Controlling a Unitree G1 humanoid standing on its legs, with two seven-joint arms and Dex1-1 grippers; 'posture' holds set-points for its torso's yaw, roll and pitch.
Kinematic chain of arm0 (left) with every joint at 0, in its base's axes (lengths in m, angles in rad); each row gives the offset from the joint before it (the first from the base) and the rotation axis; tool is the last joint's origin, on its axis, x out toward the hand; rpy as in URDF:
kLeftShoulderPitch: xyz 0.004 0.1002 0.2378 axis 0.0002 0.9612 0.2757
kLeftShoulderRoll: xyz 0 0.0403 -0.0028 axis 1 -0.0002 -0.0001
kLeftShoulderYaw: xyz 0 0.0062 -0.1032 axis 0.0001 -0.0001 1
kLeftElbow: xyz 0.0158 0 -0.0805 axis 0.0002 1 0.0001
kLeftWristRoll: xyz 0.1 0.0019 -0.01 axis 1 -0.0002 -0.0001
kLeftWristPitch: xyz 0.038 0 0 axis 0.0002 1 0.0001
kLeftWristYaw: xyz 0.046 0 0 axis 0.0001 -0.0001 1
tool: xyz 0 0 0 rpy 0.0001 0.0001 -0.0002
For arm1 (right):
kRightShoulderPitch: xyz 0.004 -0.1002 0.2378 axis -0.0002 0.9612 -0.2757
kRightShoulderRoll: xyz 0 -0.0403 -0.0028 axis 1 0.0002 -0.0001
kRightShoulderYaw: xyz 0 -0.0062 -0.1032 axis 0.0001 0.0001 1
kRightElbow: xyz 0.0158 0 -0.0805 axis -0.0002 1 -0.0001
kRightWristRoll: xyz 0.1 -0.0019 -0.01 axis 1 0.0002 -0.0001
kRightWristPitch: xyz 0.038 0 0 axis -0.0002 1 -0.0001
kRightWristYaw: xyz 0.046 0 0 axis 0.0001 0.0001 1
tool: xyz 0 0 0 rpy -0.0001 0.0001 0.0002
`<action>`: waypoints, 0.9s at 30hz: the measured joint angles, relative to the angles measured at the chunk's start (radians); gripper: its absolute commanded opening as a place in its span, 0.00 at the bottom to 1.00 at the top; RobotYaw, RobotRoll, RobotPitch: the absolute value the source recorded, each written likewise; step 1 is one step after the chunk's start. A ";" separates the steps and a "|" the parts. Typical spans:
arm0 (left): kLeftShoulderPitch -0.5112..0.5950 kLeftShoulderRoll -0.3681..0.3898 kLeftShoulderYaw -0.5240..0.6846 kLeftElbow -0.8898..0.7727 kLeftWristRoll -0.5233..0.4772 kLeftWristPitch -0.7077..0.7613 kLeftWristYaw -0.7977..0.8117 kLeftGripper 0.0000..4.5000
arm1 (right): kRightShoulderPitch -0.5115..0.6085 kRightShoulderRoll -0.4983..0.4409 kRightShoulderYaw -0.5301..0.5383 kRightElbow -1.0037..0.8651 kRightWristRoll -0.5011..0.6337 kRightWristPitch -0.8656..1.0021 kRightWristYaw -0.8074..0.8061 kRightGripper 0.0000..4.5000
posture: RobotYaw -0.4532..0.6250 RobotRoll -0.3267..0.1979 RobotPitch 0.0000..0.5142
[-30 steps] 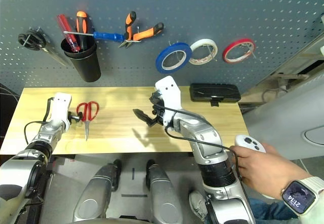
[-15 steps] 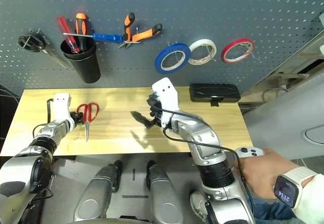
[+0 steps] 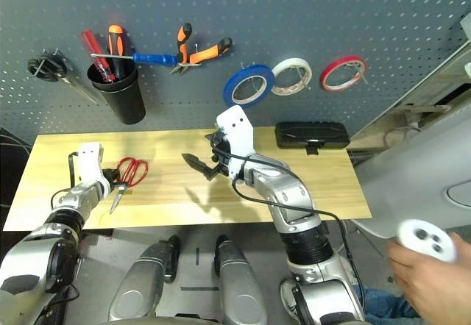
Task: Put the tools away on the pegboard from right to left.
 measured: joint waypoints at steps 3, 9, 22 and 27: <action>0.128 -0.016 -0.014 -0.212 -0.003 -0.084 -0.010 0.01 | -0.002 -0.002 0.007 0.011 -0.003 -0.021 0.020 1.00 | 0.50 0.62 0.45; 0.274 -0.026 -0.012 -0.538 -0.016 -0.155 0.015 0.01 | -0.006 -0.009 0.013 0.040 -0.011 -0.055 0.054 1.00 | 0.51 0.62 0.45; 0.299 0.049 -0.015 -0.611 -0.034 -0.472 -0.053 0.01 | -0.046 0.016 0.028 0.046 -0.010 -0.183 0.142 1.00 | 0.51 0.62 0.42; 0.261 0.060 -0.004 -0.620 -0.070 -0.499 -0.053 0.01 | -0.076 0.041 0.029 0.037 -0.010 -0.240 0.154 1.00 | 0.52 0.62 0.42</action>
